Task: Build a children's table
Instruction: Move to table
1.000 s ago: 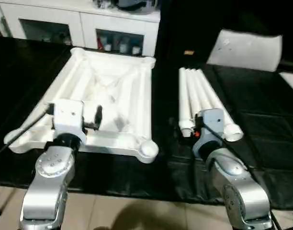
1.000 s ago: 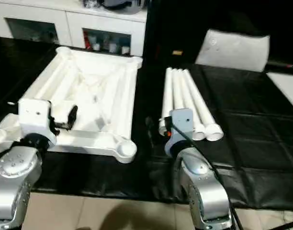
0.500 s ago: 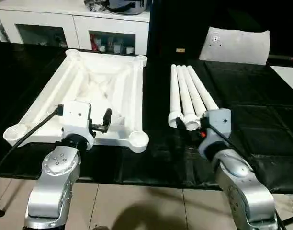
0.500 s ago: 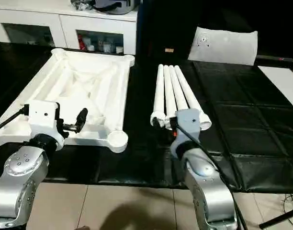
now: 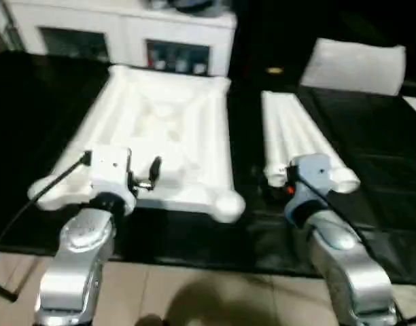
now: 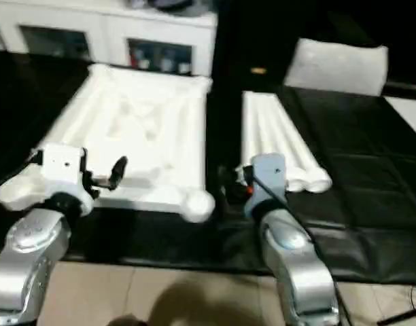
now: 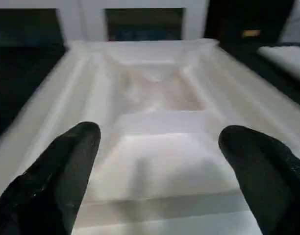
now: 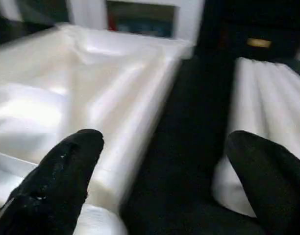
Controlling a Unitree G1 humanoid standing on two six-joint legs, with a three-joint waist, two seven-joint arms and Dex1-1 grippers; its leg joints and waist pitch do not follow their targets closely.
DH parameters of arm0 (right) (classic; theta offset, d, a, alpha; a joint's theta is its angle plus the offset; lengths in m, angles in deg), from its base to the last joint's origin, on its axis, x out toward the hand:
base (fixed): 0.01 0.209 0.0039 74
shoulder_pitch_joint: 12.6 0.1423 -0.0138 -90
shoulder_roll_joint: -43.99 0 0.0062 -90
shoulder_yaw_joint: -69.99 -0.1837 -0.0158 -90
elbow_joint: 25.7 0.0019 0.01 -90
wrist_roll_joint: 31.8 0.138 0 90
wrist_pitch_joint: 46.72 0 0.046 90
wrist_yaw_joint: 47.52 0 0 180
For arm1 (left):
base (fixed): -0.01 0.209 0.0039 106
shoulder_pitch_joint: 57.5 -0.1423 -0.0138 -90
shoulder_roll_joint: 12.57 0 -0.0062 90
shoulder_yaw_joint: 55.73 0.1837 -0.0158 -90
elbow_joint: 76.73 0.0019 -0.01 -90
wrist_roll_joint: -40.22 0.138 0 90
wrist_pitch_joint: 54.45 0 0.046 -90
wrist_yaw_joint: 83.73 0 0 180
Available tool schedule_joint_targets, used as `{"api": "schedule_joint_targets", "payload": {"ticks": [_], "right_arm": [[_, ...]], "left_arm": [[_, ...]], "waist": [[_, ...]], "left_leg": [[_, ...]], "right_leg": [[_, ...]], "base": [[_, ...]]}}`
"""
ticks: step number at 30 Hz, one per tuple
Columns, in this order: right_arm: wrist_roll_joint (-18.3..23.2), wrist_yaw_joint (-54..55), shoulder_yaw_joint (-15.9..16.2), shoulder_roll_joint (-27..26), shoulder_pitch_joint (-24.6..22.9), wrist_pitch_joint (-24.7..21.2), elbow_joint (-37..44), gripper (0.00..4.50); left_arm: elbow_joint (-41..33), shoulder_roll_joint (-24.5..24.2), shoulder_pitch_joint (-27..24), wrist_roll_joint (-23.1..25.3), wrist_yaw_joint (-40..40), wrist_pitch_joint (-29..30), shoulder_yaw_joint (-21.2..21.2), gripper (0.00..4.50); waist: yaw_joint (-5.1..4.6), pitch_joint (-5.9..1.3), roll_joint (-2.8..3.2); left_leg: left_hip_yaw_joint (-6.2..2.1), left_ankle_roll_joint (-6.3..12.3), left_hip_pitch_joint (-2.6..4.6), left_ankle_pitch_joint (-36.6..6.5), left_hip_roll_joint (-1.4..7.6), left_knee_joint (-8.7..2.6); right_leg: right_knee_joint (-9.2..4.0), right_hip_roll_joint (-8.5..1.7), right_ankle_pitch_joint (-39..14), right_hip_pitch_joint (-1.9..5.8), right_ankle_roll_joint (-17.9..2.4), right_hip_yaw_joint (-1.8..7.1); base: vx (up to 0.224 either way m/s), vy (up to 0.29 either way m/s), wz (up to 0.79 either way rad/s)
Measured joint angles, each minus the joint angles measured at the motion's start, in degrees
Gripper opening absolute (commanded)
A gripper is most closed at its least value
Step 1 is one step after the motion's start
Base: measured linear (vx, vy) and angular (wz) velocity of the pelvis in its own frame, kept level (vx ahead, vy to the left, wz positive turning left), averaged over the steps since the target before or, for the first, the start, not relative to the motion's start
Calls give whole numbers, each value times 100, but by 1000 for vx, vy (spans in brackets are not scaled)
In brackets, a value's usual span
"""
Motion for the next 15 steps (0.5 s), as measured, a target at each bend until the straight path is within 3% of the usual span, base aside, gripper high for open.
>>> {"api": "schedule_joint_targets", "payload": {"ticks": [1,2,3,4,5,6,7,8,9,10,11,13,14,15], "right_arm": [[0,1,2,12,-2,1,0,450],[-5,7,-12,45,-2,7,4,450],[-18,7,-12,85,2,20,12,450],[-27,6,-14,135,1,27,14,450],[-34,8,-43,178,-66,28,9,450],[-39,15,-81,209,-87,19,-9,450],[-38,23,-112,179,-85,18,-9,450],[-30,23,-108,123,-106,10,-21,450],[-18,14,-65,14,-106,6,-8,450],[-20,15,-64,32,-98,8,14,450],[-22,18,-72,53,-94,9,20,450],[-18,20,-91,84,-45,10,59,450],[-6,18,-89,79,-39,7,58,450],[7,18,-89,90,-8,7,69,450]], "left_arm": [[-2,-1,7,1,0,0,-1,446],[-18,6,10,5,0,-1,7,446],[-27,-6,12,64,-11,-1,35,446],[-23,-8,16,119,-26,0,71,446],[-20,11,23,133,-40,11,175,446],[-31,70,23,122,-40,11,243,446],[-30,77,22,118,-44,14,238,446],[-30,60,2,117,-49,28,214,446],[-32,29,30,124,-50,30,195,446],[-40,27,61,123,-50,30,187,446],[-48,30,59,123,-50,30,188,446],[-51,105,42,115,-58,31,179,446],[-51,139,9,112,-67,33,165,446],[-67,127,6,116,-98,33,145,446]], "waist": [[-13,-2,-4],[-6,-22,-56],[11,-36,-171],[36,-29,-264],[100,15,-221],[143,88,-96],[76,146,21],[-32,175,180],[-86,157,212],[-81,139,226],[-67,120,233],[37,90,181],[58,28,74],[84,-66,-163]], "left_leg": [[25,42,10,2,-33,-1],[128,123,8,24,-122,-31],[261,176,4,44,-246,-61],[336,213,-9,67,-350,-70],[347,146,-14,44,-371,-74],[55,-50,-9,15,-352,123],[-97,-191,-14,-102,-304,267],[-199,-134,-17,-132,-231,318],[-265,-179,-60,-106,-201,275],[-276,-274,-81,-50,-113,204],[-288,-348,-100,-7,-50,74],[-275,-546,-136,109,-96,-317],[-243,-690,-141,192,-201,-509],[-186,-941,-181,267,-460,-620]], "right_leg": [[137,60,-33,-43,54,-88],[208,156,-83,-95,201,-223],[47,260,-105,-100,240,-251],[-104,276,-108,-12,-159,-160],[-162,226,-69,-23,-162,-113],[-266,222,30,55,-153,-181],[-311,225,69,135,-118,-291],[-322,301,20,225,-76,-375],[105,359,-139,138,10,-338],[402,419,-142,94,16,-354],[423,456,-138,118,1,-411],[-53,449,-162,375,-94,-542],[-400,383,-137,526,-187,-514],[-776,208,-276,655,-215,-356]], "base": [[-24,225,6],[-57,177,-10],[-57,177,-10],[-85,146,-12],[-123,162,-8],[-123,162,-8],[-135,168,-18],[-133,166,2],[-133,166,2],[-121,115,20],[-114,40,6],[-119,23,3],[-111,-36,1],[-111,-36,1]]}}
